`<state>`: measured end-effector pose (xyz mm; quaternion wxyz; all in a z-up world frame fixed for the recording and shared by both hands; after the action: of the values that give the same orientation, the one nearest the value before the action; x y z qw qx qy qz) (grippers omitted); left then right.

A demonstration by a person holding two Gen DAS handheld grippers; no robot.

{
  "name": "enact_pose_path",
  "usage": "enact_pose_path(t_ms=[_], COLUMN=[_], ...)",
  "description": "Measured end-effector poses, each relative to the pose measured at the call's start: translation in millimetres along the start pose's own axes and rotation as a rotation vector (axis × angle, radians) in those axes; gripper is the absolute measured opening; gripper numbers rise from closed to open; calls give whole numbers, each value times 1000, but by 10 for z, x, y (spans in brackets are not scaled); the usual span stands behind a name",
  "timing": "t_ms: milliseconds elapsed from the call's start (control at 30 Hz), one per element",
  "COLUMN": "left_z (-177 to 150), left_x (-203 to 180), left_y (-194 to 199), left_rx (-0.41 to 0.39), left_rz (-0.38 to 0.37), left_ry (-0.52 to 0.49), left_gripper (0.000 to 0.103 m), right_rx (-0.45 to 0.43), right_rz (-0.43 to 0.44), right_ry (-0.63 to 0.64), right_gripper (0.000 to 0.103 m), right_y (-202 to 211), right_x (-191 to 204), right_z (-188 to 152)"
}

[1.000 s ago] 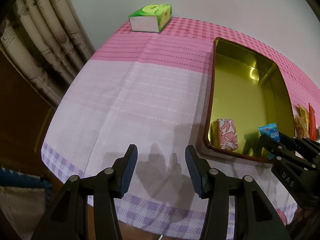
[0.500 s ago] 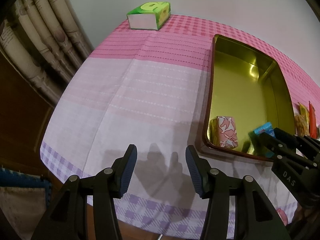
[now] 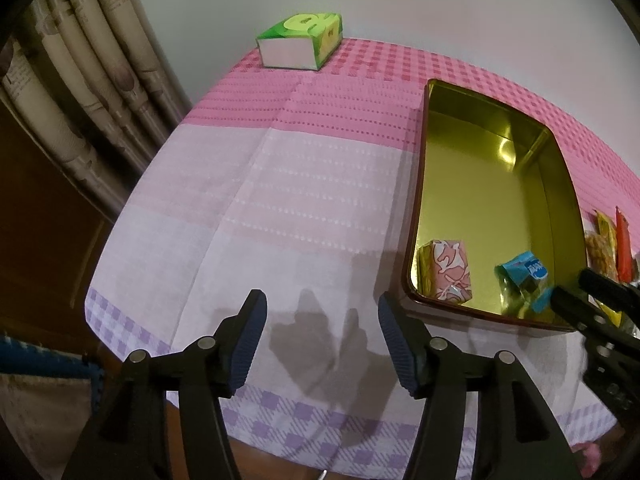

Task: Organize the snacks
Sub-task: 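Open left gripper to drop pink cube while right gripper drops blue candy in tin, then grasp the clear bag of fried dough twists with the right gripper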

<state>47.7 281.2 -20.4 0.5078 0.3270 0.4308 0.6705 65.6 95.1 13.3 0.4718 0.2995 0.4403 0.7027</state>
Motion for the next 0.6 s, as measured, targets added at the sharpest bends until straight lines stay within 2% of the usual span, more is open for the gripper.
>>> enact_pose_path(t_ms=[267,600], left_z=[-1,11], left_x=[-36,-96], left_y=[40,143], left_rx=[-10,-38], left_rz=[10,14], left_ry=[-13,-21], left_gripper=[60,60], right_rx=[-14,39], right_rz=[-62,-193], right_ry=[-62,-268], right_gripper=[44,44], right_y=[336,589], right_x=[-600,-1711], right_z=[-252,-928])
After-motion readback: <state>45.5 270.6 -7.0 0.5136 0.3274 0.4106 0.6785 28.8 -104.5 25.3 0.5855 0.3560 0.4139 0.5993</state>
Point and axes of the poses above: each gripper's, at about its wrist camera, not at the fingertips, and y roughly against the way its jaws point, x to its left, z to its top, the point moved 1 cm from there along -y, roughly the way its jaws point, and after that the axes turned 4 degrees about -z, right-handed, at the moved point
